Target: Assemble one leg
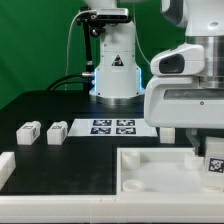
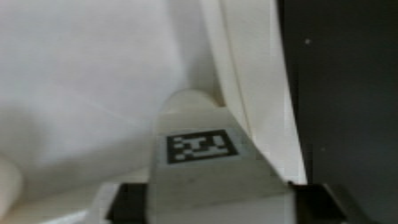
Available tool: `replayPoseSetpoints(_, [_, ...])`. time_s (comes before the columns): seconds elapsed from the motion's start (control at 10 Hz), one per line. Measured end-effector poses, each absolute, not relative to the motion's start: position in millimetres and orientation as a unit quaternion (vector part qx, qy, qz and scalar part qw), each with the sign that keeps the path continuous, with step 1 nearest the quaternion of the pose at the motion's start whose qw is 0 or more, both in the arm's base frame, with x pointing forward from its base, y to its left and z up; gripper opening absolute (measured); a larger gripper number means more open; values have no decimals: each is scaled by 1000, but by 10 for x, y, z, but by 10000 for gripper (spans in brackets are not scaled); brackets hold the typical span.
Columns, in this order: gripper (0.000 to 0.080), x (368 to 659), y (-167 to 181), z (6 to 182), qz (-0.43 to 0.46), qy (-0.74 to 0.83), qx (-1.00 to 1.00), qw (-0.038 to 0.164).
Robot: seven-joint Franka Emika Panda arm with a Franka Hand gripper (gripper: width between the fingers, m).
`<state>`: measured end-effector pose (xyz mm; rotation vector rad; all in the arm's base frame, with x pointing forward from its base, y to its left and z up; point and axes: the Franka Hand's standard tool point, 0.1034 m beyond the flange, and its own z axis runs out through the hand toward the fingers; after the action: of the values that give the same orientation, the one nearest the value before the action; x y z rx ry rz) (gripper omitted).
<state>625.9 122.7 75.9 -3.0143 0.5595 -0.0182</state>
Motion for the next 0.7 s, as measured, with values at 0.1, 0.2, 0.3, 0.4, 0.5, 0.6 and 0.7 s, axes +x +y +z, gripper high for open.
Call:
replayPoseSetpoints(0.1, [298,6252,1206,750,-3,225,-974,37])
replayPoseSetpoints(0.2, [298,6253,1202,750,-2,260,-965,37])
replayPoseSetpoints(0.3, [298,6261,1199,773,8,369,-928,38])
replayPoseSetpoints(0.4, [298,6282,1194,798,12,473,-881,35])
replayPoseSetpoints(0.5, [298,6293,1172,773,10,570,-820,46])
replayPoseSetpoints(0.6, [298,6284,1157,737,14,646,-761,57])
replayPoseSetpoints(0.7, [298,6286,1173,735,19,692,-720,58])
